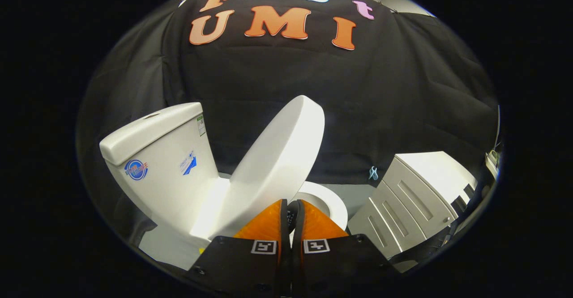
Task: Open the toilet lid.
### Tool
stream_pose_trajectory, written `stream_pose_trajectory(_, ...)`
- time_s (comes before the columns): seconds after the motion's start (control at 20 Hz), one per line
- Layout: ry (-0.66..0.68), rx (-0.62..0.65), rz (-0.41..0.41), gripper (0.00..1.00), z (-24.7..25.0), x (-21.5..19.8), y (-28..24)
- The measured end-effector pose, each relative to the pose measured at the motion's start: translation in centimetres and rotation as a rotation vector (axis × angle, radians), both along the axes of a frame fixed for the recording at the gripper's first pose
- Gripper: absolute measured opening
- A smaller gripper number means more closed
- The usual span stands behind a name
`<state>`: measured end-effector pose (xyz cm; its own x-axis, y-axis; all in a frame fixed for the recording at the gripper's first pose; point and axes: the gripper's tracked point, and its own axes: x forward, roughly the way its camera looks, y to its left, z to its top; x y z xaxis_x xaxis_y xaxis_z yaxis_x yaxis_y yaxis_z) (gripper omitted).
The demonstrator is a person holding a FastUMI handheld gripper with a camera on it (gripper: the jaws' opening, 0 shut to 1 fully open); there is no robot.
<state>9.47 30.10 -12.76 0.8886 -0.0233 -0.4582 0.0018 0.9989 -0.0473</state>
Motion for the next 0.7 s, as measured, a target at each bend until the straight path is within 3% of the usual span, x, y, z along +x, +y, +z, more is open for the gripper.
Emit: stream_pose_trajectory(0.7, -0.096, -0.124, 0.041, 0.08, 4.0, 0.0, 6.2)
